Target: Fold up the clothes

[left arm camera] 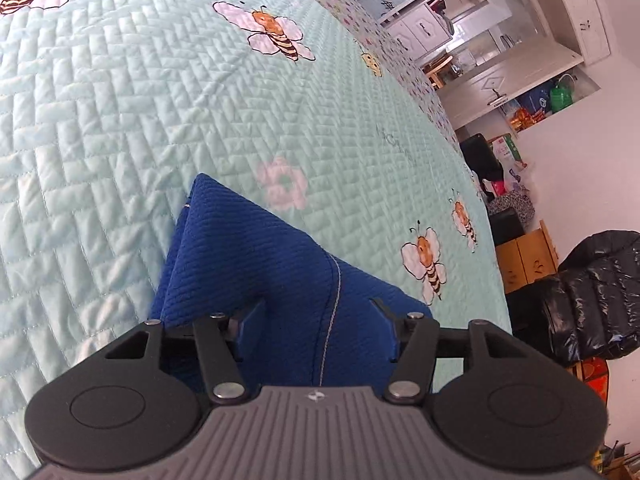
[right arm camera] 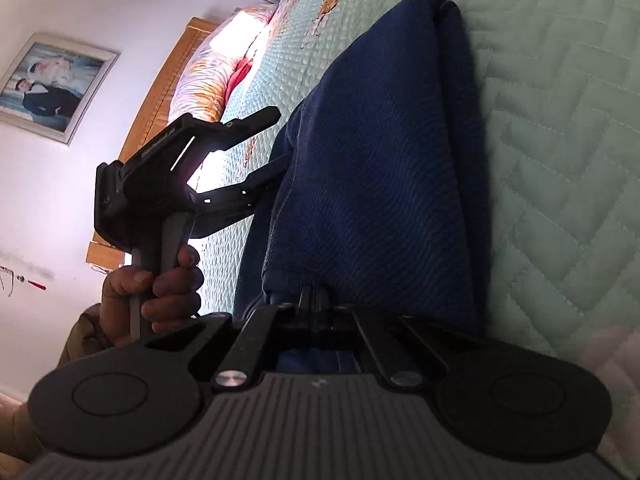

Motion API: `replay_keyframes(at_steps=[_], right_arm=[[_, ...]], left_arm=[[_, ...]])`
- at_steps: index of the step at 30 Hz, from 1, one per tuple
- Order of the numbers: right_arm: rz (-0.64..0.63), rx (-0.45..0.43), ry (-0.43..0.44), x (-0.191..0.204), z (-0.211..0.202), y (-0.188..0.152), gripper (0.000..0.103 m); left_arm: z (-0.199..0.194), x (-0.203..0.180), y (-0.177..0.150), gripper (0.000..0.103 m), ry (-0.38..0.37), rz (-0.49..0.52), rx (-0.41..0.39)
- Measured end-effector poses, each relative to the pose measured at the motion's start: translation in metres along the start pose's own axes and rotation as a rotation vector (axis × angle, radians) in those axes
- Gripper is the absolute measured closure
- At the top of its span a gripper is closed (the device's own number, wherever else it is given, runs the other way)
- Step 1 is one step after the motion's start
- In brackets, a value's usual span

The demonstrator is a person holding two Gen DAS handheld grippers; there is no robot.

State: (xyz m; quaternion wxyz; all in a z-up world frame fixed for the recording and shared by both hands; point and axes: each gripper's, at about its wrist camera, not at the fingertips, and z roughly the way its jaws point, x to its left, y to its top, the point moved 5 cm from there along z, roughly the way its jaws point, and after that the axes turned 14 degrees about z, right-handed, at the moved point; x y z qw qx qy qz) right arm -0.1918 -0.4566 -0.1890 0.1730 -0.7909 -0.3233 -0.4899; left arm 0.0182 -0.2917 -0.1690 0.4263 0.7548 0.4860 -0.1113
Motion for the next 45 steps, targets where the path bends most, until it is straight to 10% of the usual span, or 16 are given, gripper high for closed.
replay_keyframes(at_steps=[5, 11, 19, 27, 45], right_arm=[[-0.062, 0.002, 0.101, 0.036, -0.015, -0.008, 0.057], [-0.034, 0.002, -0.068, 0.023, -0.003, -0.009, 0.067], [-0.258, -0.209, -0.221, 0.111, -0.031, -0.002, 0.023], [-0.366, -0.242, -0.637, 0.156, -0.027, -0.007, 0.022], [-0.39, -0.257, -0.69, 0.174, -0.03, -0.014, 0.022]], left_arm=[[-0.025, -0.011, 0.005, 0.042, -0.022, 0.009, -0.068], [-0.008, -0.02, -0.006, 0.041, 0.12, 0.156, 0.075], [-0.072, -0.067, -0.008, 0.029, 0.285, 0.353, 0.021], [-0.099, -0.076, -0.02, 0.016, 0.416, 0.413, 0.127], [-0.112, -0.104, -0.026, 0.016, 0.49, 0.501, 0.123]])
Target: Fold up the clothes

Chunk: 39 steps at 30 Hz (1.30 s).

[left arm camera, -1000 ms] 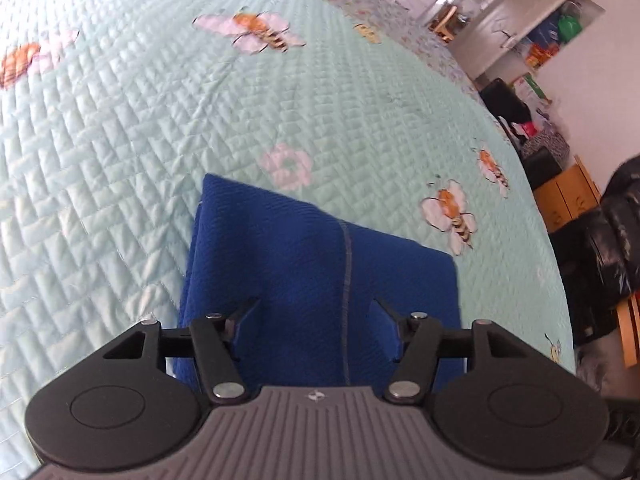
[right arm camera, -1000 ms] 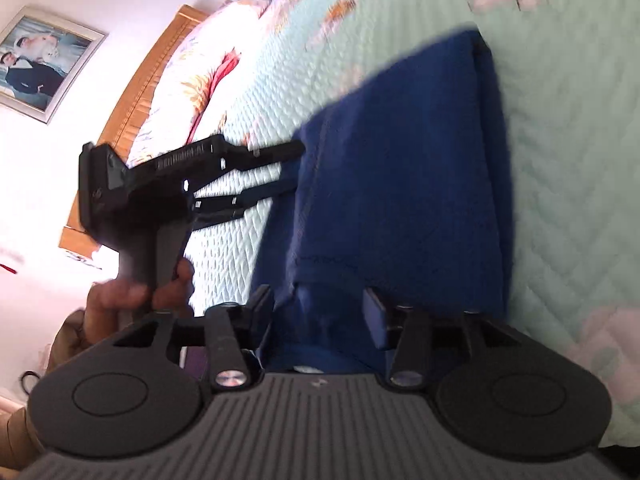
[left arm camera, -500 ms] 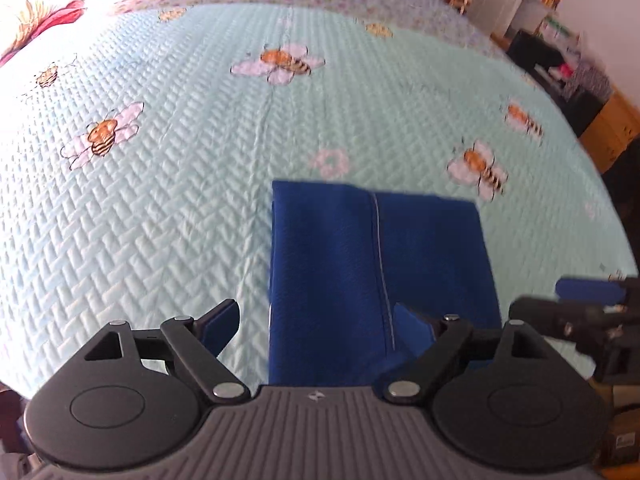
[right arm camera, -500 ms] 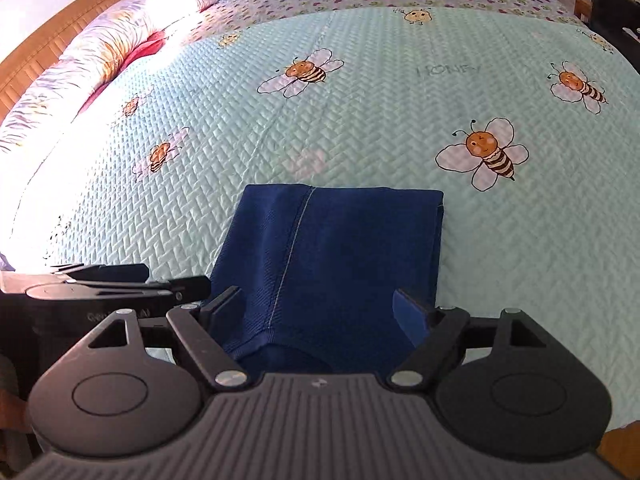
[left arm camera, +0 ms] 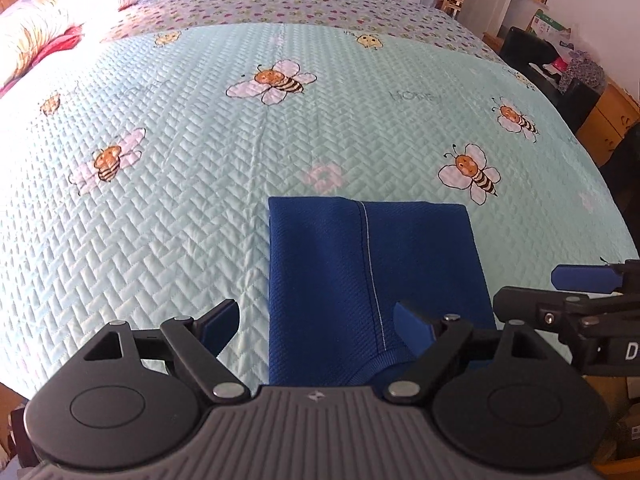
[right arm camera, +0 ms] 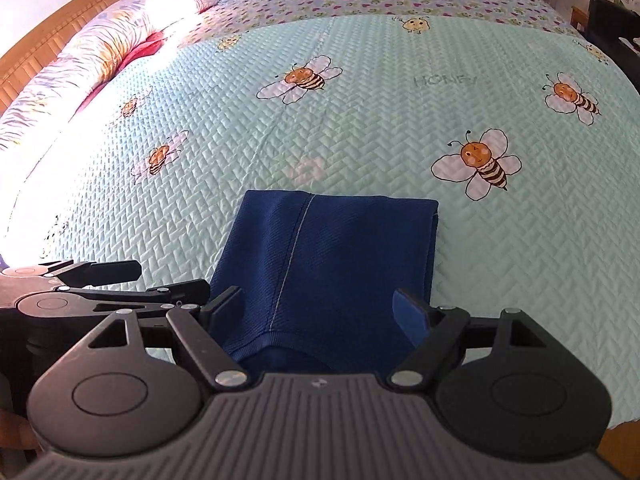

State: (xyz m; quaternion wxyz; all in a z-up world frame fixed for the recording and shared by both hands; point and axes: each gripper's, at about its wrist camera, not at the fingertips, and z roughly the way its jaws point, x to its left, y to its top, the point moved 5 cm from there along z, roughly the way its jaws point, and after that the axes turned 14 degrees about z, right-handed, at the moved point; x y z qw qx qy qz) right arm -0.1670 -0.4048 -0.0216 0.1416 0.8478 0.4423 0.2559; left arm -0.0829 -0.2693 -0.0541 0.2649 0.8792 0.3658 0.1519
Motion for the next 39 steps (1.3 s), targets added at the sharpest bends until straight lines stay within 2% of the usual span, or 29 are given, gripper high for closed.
replay_keyframes(at_steps=[4, 11, 19, 27, 31, 34, 39], right_arm=[[-0.015, -0.024, -0.015, -0.001, -0.002, 0.001, 0.022], [0.017, -0.065, -0.019, -0.003, -0.006, 0.006, 0.022], [0.041, -0.064, -0.071, -0.008, -0.002, 0.008, 0.021], [0.088, -0.025, -0.057, -0.014, 0.005, 0.002, 0.021], [0.11, 0.018, -0.061, -0.017, 0.01, -0.002, 0.021], [0.097, 0.076, -0.107, -0.018, 0.02, -0.008, 0.021], [0.084, 0.109, -0.138, -0.017, 0.028, -0.017, 0.021]], left_arm=[[-0.009, -0.001, 0.007, 0.016, 0.052, 0.036, -0.034], [-0.017, -0.003, 0.014, 0.016, 0.123, 0.081, -0.043], [-0.018, -0.001, 0.014, 0.016, 0.116, 0.056, -0.022], [-0.007, -0.007, 0.007, 0.016, 0.099, 0.049, 0.068], [0.005, -0.012, -0.004, 0.016, 0.029, 0.015, 0.159], [0.02, -0.017, -0.018, 0.016, -0.047, -0.027, 0.253], [0.033, -0.02, -0.035, 0.016, -0.06, -0.052, 0.33]])
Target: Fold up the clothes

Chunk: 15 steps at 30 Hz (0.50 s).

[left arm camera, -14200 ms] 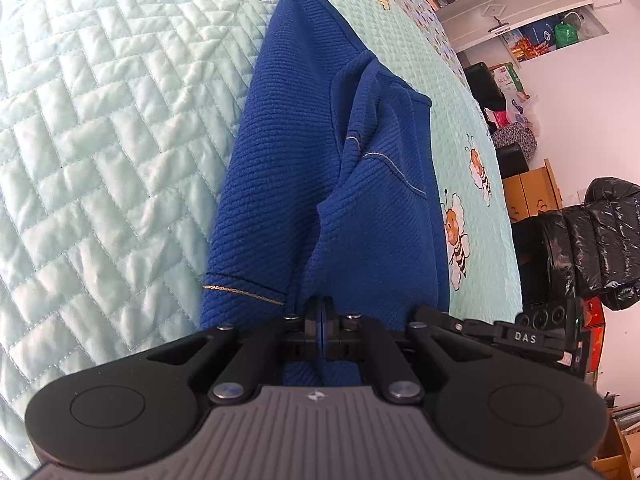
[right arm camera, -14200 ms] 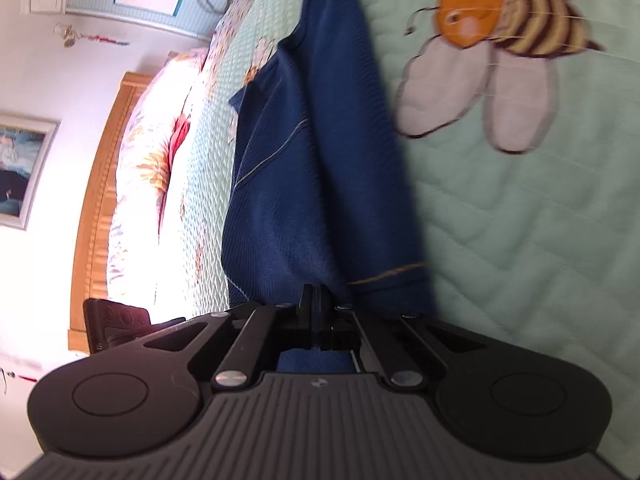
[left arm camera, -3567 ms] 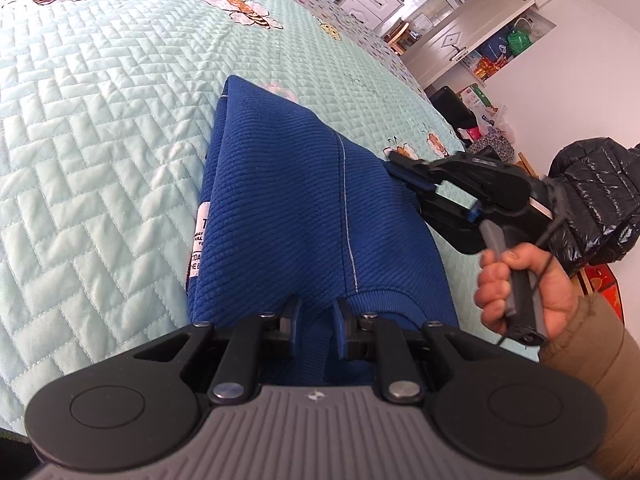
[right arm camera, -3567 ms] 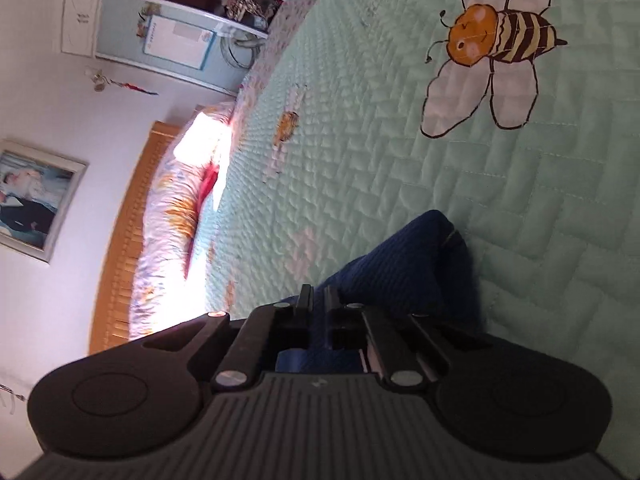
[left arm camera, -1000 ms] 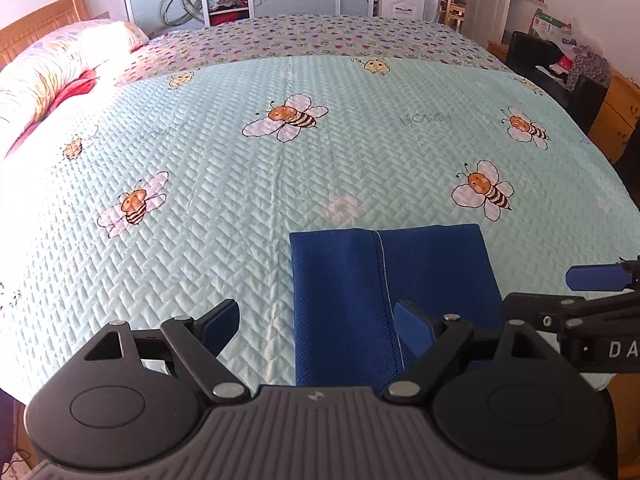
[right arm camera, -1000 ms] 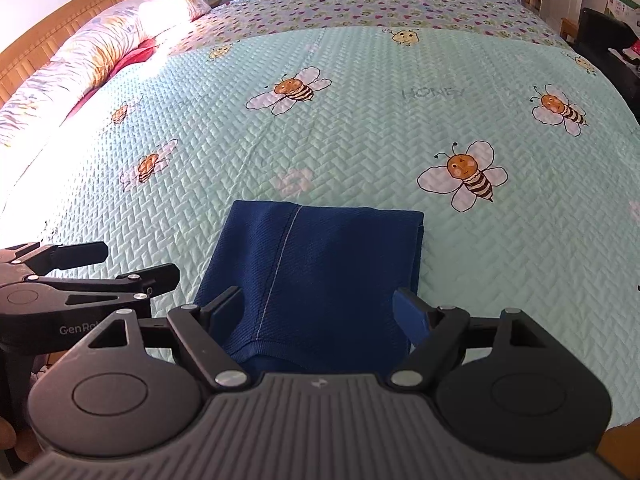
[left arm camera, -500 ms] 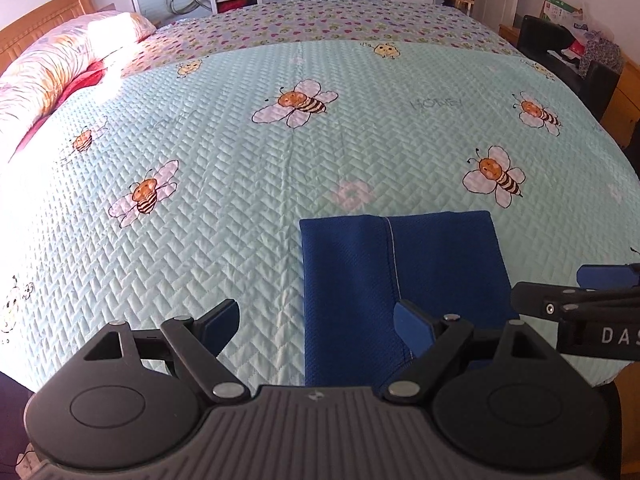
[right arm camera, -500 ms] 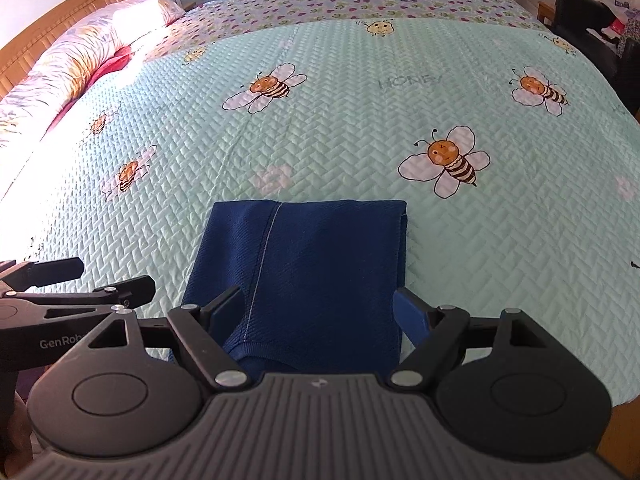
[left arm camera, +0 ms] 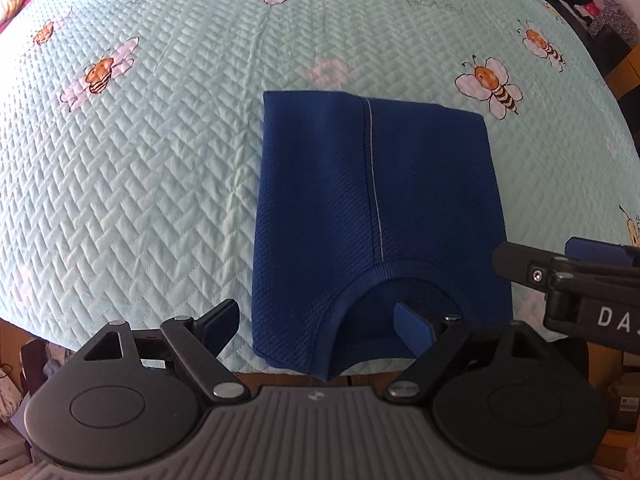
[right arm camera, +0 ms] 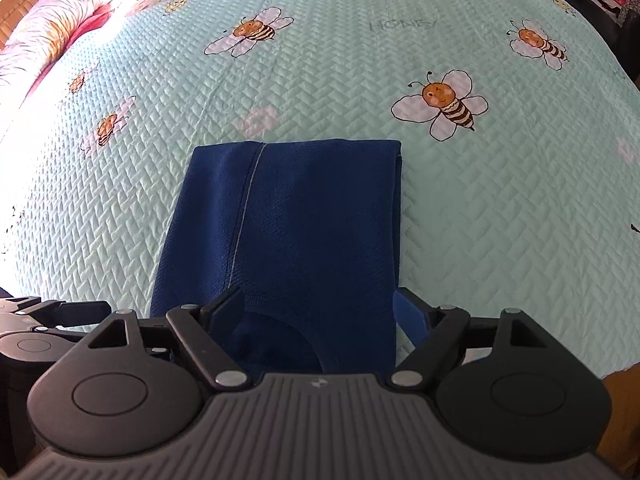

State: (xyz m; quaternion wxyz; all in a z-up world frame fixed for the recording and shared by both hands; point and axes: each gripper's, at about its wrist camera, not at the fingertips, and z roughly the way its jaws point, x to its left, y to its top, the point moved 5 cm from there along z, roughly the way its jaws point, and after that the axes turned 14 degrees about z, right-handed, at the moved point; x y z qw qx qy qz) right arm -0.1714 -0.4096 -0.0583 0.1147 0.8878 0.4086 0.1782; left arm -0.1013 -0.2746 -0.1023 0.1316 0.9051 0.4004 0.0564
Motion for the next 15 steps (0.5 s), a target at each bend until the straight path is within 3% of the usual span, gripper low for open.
replay_keyframes(at_steps=[6, 15], right_arm=[[-0.04, 0.041, -0.066, 0.002, 0.013, -0.008, 0.021], [-0.035, 0.069, -0.056, 0.0, 0.02, -0.014, 0.021]], left_arm=[[0.005, 0.007, -0.001, 0.016, 0.015, -0.028, 0.02], [0.016, 0.005, -0.005, 0.016, 0.022, -0.01, 0.056]])
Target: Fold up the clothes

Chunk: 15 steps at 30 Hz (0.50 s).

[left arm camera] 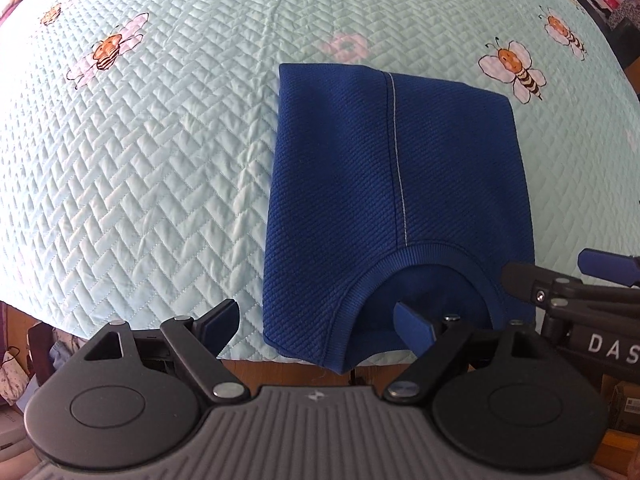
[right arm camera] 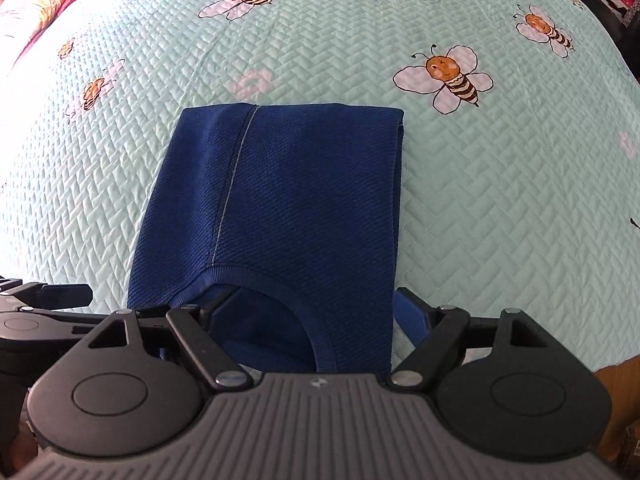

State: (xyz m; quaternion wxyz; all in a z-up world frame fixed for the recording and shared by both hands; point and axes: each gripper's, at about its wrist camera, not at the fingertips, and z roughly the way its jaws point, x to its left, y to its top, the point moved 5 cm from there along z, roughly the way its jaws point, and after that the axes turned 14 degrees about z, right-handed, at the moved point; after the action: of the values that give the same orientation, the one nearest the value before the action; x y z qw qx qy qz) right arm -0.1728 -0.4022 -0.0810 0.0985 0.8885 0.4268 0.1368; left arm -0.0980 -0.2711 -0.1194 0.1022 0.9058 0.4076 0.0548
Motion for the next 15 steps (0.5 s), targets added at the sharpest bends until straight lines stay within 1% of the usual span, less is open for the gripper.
replay_keyframes(at_steps=[9, 15], right_arm=[[-0.018, 0.031, -0.011, -0.002, 0.007, -0.01, 0.021], [-0.017, 0.041, -0.007, -0.005, 0.007, -0.018, 0.021]], left_arm=[[0.009, -0.003, -0.005, 0.016, -0.001, 0.017, 0.033], [0.011, -0.006, -0.011, 0.016, -0.005, 0.036, 0.042]])
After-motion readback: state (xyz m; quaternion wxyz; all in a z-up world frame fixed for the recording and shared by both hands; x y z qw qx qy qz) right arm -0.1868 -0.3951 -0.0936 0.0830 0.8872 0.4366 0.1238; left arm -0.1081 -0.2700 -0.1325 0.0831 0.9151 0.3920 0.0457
